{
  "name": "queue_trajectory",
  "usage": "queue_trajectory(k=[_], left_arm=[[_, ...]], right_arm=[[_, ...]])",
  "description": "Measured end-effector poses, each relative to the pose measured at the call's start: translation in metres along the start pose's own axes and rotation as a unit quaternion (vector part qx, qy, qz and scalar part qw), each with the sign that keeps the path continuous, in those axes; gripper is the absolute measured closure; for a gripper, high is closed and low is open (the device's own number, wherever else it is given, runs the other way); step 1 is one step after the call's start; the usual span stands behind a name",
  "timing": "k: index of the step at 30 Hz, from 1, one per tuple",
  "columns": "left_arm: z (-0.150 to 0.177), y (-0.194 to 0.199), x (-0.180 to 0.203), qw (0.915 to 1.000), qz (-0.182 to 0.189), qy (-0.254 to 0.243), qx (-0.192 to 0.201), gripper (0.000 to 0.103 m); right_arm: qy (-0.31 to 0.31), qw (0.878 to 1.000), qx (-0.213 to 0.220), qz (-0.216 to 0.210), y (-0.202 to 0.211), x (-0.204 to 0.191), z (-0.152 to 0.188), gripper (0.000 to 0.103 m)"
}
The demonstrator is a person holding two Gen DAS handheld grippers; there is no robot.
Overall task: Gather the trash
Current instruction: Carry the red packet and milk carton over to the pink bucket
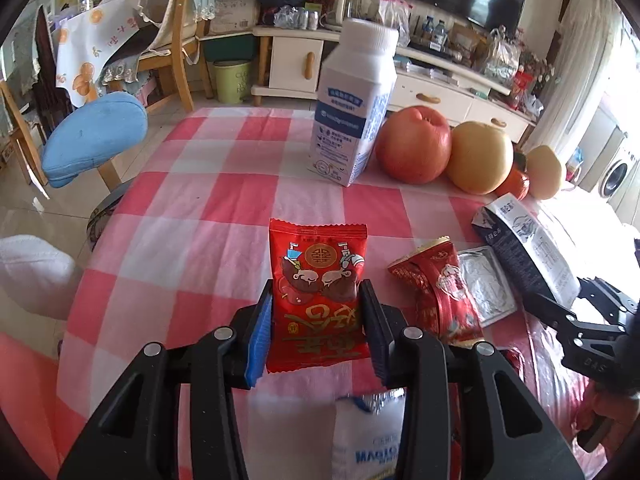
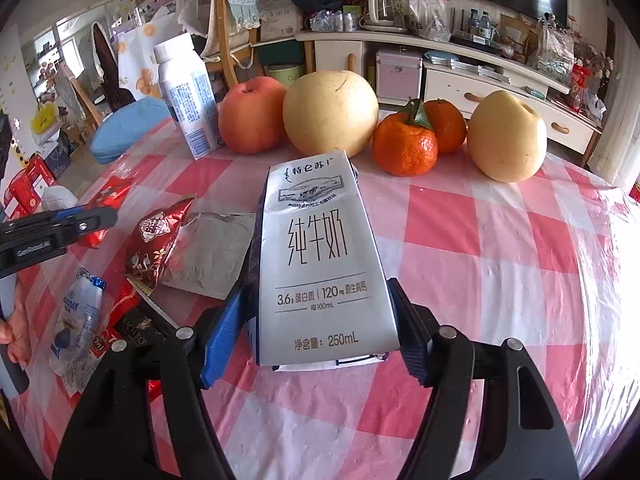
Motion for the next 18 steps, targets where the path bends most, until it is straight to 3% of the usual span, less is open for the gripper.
queue_trajectory(k=[9, 18], left_arm=[[0.004, 0.035, -0.018, 0.9996, 0.007, 0.015, 0.021, 0.061], [0.021, 0.065, -0.033, 0.9987, 0.006, 0.037, 0.034, 0.061]], right_arm=[[-0.023, 0.999, 0.018, -0.028, 0.024, -0.007, 0.000, 0.034], [-0.030, 0.998, 0.040, -0.029, 0.054, -0.014, 0.003, 0.034]])
Point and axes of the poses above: each gripper's, at about its wrist camera, not at the fingertips, and y roughly against the way its jaws point, x to its right, z to its underside, the point moved 5 cm from there along -y, roughly the way its jaws point, and after that the axes turned 7 degrees about x, right-handed, at the moved point
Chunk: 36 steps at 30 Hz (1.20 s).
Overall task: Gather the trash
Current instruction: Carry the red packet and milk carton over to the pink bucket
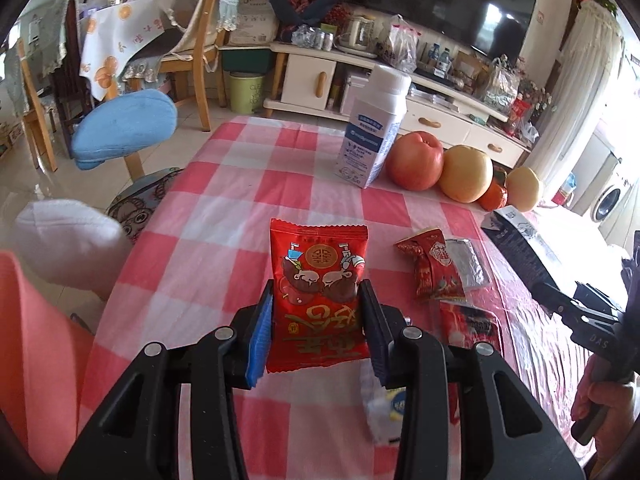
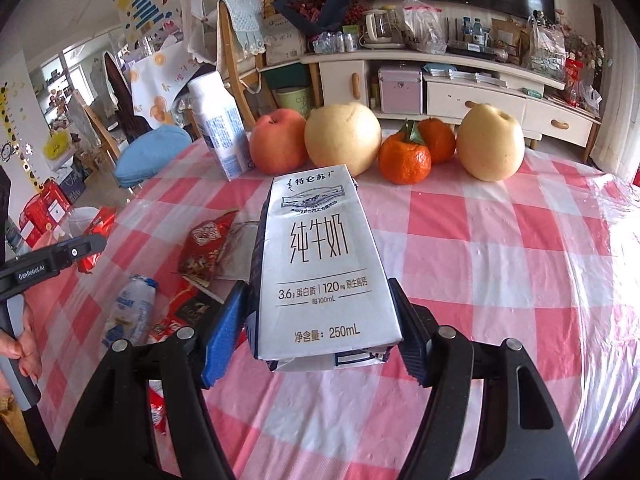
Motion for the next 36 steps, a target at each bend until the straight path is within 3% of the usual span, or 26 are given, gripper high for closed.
queue_trajectory(k=[19, 30, 36], left_arm=[[0.002, 0.060, -0.043, 0.9969, 0.018, 0.064, 0.043, 0.061], [-0.015, 0.094, -0.102, 0.9888, -0.004, 0.125, 0.081, 0.061], [-0.020, 0.124, -0.163, 0.9775, -0.045, 0.174, 0.111, 0.061]], right_arm=[[0.043, 0.997, 0.033, -0.048, 0.052, -0.095, 0.004, 0.034], [0.098, 0.987, 0.037, -0.122, 0.064, -0.209, -0.004, 0.034], [0.137, 0.976, 0.033, -0.165, 0.058, -0.283, -0.011, 0.034]])
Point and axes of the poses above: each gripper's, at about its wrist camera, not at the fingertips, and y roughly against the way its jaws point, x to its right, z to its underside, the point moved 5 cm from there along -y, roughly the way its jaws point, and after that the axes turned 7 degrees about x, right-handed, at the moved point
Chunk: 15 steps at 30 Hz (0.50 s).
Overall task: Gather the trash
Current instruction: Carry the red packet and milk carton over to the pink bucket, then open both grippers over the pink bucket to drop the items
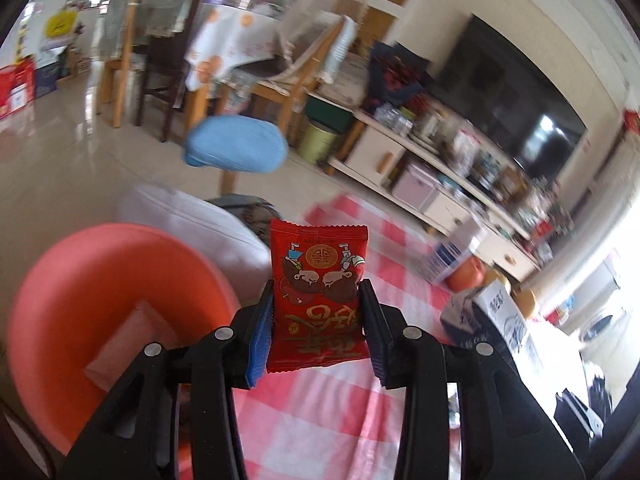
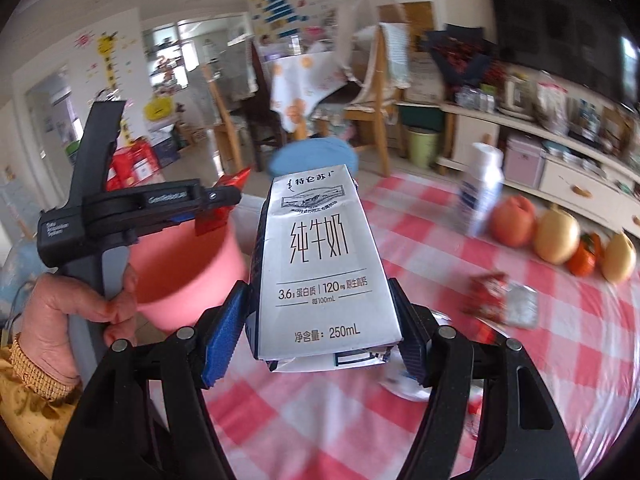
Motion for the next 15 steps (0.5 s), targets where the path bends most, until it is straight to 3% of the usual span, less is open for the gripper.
queue_trajectory(k=[6, 15], left_arm=[[-0.022, 0.017, -0.057, 0.9975, -0.040, 0.053, 0.026, 0.061], [-0.033, 0.023, -0.112, 0.9905, -0.095, 0.094, 0.031, 0.061]], right_arm=[[0.048, 0.998, -0.021, -0.034, -0.038, -0.060, -0.014, 0.034], [0.100, 0.991, -0.052, -0.069, -0.099, -0.128, -0.016, 0.034]])
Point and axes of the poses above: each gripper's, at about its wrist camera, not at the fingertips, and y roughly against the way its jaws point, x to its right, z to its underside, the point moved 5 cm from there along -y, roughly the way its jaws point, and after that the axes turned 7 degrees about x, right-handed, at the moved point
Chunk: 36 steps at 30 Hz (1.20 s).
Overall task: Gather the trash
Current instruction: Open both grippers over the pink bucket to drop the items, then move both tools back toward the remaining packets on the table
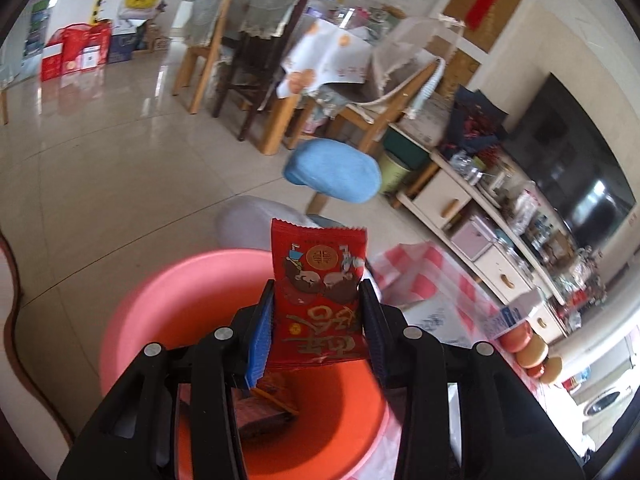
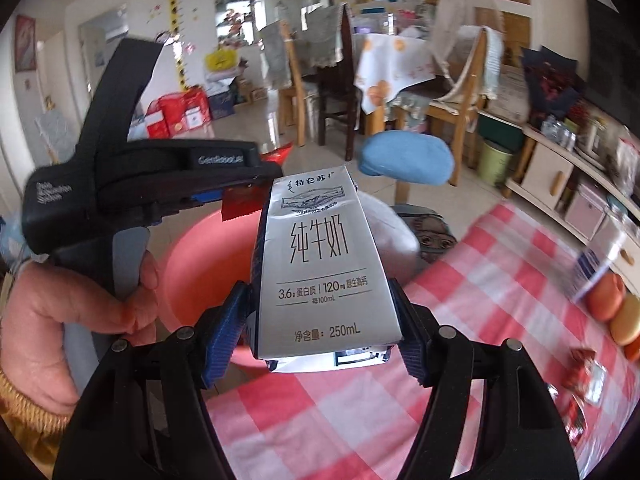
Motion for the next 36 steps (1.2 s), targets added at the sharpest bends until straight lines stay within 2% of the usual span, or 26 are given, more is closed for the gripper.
queue_trajectory(k=[2, 5, 7, 9, 13, 18, 28, 36], left_arm=[[-0.003, 0.000, -0.008, 0.9999, -0.007, 0.007, 0.003, 0.059], [-0.003, -0.001, -0.018, 0.9996, -0.024, 0.013, 0.006, 0.034], [-0.004, -0.003, -0.019, 0.9995, -0.027, 0.014, 0.005, 0.032], [-0.004, -0.002, -0.019, 0.9995, -0.027, 0.016, 0.008, 0.024], [-0.004, -0.002, -0.011, 0.9993, -0.028, -0.002, 0.025, 0.016], [0.002, 0.001, 0.004, 0.9979, -0.015, -0.030, 0.055, 0.013], [0.023, 0.002, 0.050, 0.9932, 0.078, -0.057, 0.065, 0.009], [0.043, -0.006, 0.076, 0.9911, 0.099, -0.083, 0.032, 0.009]], right_arm=[[0.012, 1.000, -0.010, 0.004, -0.016, -0.009, 0.004, 0.034], [0.011, 1.000, -0.013, 0.016, -0.027, -0.011, 0.010, 0.021], [-0.008, 1.000, -0.013, 0.016, -0.026, -0.006, 0.014, 0.017], [-0.025, 0.999, -0.007, 0.020, -0.019, 0.002, 0.019, 0.015], [-0.043, 0.998, 0.006, 0.045, 0.000, 0.019, 0.027, 0.012], [-0.066, 0.996, 0.011, 0.064, 0.023, 0.034, 0.041, 0.010], [-0.090, 0.991, 0.012, 0.098, 0.061, 0.054, 0.077, 0.007], [-0.093, 0.989, 0.001, 0.116, 0.084, 0.070, 0.102, 0.006]])
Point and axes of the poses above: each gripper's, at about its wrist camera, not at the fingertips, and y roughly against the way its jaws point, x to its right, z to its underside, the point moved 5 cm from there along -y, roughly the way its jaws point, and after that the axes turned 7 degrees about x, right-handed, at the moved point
